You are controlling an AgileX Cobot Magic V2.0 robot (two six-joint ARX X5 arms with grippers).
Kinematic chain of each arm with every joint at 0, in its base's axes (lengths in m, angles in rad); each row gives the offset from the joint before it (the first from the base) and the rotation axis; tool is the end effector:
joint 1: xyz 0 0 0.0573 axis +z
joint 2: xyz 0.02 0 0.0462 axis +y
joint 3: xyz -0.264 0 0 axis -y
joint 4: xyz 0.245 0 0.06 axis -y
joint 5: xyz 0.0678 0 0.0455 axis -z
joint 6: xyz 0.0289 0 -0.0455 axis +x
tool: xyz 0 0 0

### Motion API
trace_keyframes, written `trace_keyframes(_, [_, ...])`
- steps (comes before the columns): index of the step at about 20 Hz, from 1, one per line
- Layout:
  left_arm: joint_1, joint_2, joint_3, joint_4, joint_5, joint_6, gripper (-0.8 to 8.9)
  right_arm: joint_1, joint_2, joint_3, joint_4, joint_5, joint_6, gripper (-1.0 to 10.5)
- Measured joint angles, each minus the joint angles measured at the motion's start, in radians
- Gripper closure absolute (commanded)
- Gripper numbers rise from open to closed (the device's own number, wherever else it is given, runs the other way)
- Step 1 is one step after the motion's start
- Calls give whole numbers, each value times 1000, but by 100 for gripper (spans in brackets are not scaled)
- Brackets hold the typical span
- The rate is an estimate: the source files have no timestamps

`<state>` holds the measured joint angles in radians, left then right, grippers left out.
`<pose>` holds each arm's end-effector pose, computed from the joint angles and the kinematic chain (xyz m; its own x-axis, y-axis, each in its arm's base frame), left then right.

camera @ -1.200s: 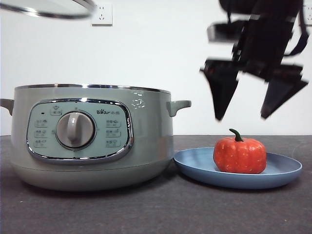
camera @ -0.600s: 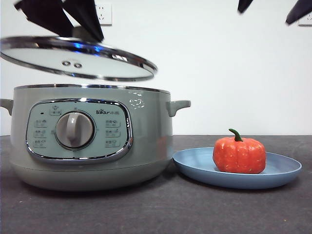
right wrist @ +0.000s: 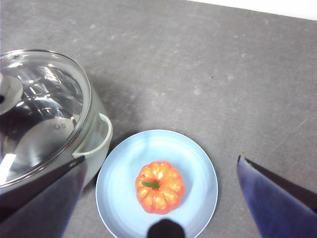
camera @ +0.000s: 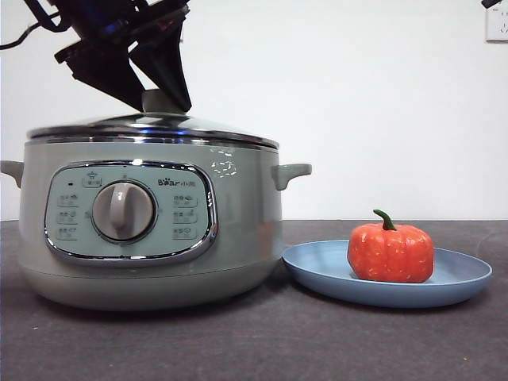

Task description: Take the pumpkin out from the steamer,put the pumpkin in the blue plate,close the lid

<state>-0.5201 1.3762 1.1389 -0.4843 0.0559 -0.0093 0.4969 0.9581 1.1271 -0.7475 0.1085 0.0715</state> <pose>0.2541 -0.1474 0.2994 0.6227 -0.4210 -0.6596 0.5272 0.8486 -0.0439 0.1601 0.0833 0.3671 0.7833 0.3016 -0.5436 -0.3589 0.9334 0.0008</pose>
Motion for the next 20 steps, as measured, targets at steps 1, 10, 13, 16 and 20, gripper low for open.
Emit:
trace_keyframes(1, [0,1,1,-1,0,0,822,0,0,0,0,0,0,444])
trace_keyframes(10, [-6,6,6,-9,-8,-2,439,0,0,0,-30,0,0,444])
trace_keyframes(13, [-13,12,6,-4,-6,-1,439,0,0,0,-34,0,0,444])
trace_keyframes(16, [-14,10,7,-11,-4,-3,439,0,0,0,-48,0,0,444])
trace_keyframes(20, [-14,-55,7,-117,-4,-10,440,0,-10,0,-58,0,0,446])
